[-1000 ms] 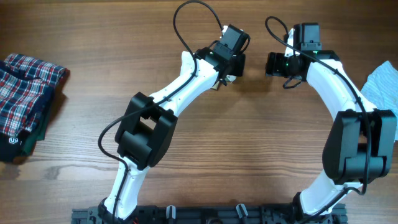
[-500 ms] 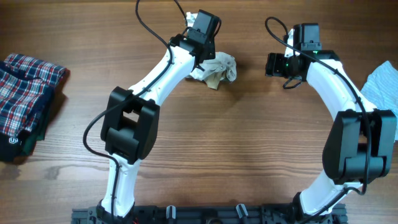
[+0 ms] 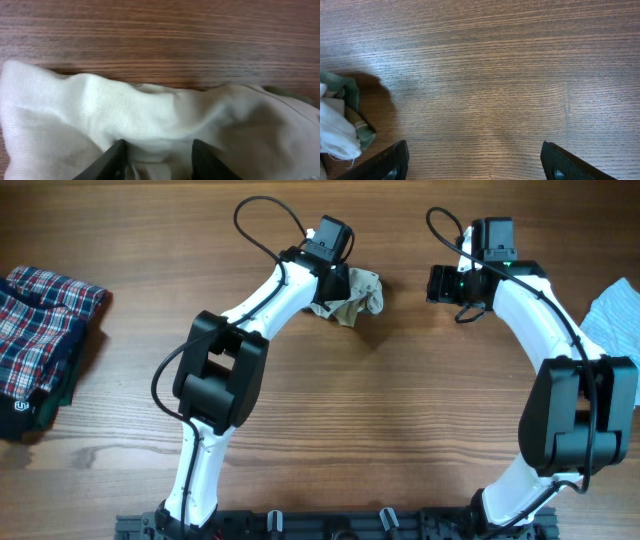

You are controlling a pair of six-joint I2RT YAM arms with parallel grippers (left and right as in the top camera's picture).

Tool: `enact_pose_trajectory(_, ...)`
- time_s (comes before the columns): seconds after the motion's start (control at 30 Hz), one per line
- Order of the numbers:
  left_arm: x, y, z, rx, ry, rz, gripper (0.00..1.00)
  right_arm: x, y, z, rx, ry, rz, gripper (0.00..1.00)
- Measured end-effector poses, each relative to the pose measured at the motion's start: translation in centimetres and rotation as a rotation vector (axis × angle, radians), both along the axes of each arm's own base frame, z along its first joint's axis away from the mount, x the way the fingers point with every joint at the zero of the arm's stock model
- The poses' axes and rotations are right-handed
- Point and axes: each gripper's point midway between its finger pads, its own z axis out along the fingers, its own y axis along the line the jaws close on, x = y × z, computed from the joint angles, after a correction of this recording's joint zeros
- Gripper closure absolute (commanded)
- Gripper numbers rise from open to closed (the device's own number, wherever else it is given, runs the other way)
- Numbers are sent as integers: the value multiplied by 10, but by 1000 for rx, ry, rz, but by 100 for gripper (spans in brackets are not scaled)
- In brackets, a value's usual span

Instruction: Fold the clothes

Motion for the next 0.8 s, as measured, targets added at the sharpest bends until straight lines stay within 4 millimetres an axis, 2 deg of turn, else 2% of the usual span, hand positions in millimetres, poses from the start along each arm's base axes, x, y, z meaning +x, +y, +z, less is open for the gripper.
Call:
enact_pose_trajectory(0.1,4,-10,21,-18,-41,-20,46,-1,0,0,0,3,0,15)
enact_pose_trajectory(0.2,11,-17,65,-60,-119,-27,47,-1,0,0,0,4,0,15)
enact_pose_trajectory(0.23,10,-18,71,-65,-128,-30,48,-1,0,-1,0,5,0,15)
enact_pose_trajectory(0.33,4,-30,72,-66,-127,-52,49,-2,0,-1,0,7,0,15)
enact_pose_trajectory(0.43,-6,-46,67,-66,-121,-86,51,-2,0,-1,0,7,0,15)
enact_pose_trajectory(0.5,-16,-51,41,-35,-67,-101,51,-2,0,-1,0,7,0,14)
enact_pose_trajectory(0.57,-29,-47,-4,22,27,-104,51,-2,0,-1,0,8,0,15)
enact_pose_trajectory(0.67,-29,-49,-6,28,24,-105,51,-3,0,-1,0,12,0,14)
enact_pose_trajectory(0.8,-28,-51,-3,22,18,-112,43,-3,0,-1,0,14,0,14)
